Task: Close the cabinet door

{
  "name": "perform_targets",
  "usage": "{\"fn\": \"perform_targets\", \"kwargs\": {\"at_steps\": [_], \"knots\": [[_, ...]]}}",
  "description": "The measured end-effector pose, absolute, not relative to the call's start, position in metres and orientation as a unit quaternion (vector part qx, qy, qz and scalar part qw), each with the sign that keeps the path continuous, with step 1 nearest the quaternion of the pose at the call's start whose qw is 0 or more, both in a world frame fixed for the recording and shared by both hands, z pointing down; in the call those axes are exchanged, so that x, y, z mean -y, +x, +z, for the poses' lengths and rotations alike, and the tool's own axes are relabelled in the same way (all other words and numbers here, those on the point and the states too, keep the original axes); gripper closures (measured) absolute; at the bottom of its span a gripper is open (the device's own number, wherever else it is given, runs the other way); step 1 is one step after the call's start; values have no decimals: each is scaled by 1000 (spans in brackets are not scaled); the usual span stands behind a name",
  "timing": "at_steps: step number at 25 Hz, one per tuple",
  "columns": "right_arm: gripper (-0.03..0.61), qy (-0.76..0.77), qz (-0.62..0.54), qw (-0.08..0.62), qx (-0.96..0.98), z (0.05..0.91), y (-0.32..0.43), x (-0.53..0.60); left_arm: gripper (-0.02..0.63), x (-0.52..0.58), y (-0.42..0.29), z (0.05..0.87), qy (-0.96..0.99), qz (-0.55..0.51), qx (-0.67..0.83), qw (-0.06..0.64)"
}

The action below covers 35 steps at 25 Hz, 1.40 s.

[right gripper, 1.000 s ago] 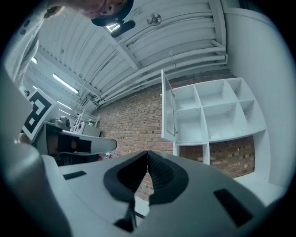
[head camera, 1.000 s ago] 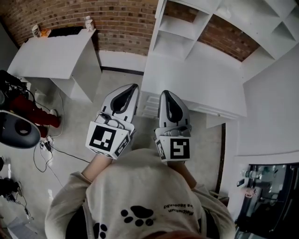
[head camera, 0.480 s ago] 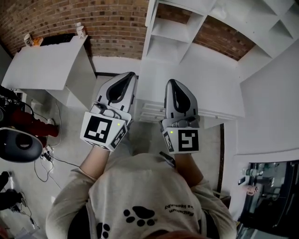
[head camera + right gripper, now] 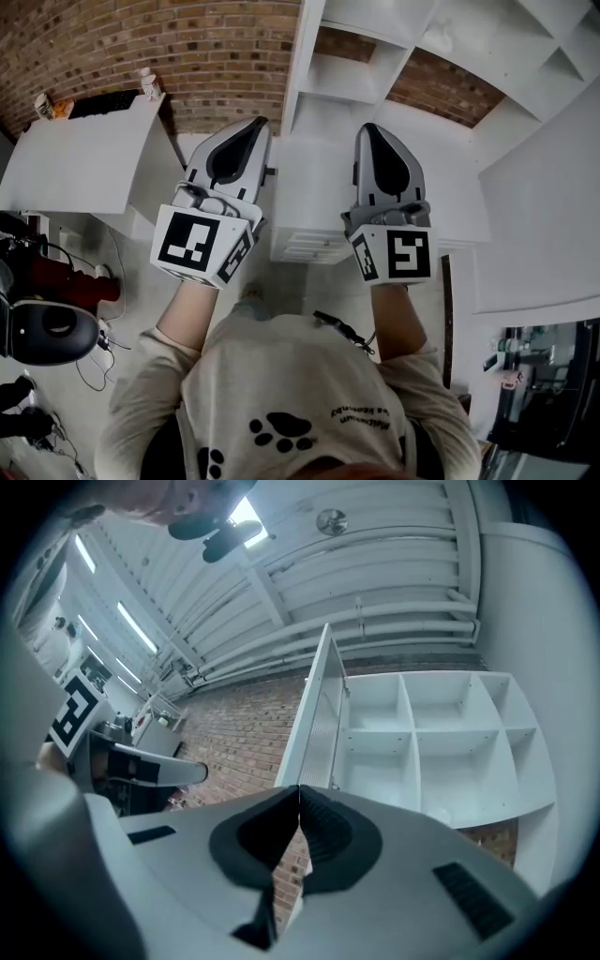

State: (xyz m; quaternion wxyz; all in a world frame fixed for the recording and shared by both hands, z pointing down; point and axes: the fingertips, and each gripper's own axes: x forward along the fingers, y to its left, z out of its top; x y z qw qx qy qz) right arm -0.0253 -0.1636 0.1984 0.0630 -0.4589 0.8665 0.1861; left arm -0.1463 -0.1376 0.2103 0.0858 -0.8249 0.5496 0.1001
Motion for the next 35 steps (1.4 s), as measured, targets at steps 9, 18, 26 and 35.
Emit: {"fn": "perform_targets", "kwargs": {"at_steps": [9,18,26,35], "knots": [[567,-457,178,63,-869,159,-65,207,604,188,-156,172,-856,109,-494,107],[488,-463,144,88,-870,116,-78,225,604,221,-158,135,-887,119,-430,117],[446,-452,137,75,-878,94,-97,240,604,242,-150,119,-905,111,-394,120],[422,-433,126,53,-891,86,-120,255,604,253,-142,119,-916,110,-372,103]]}}
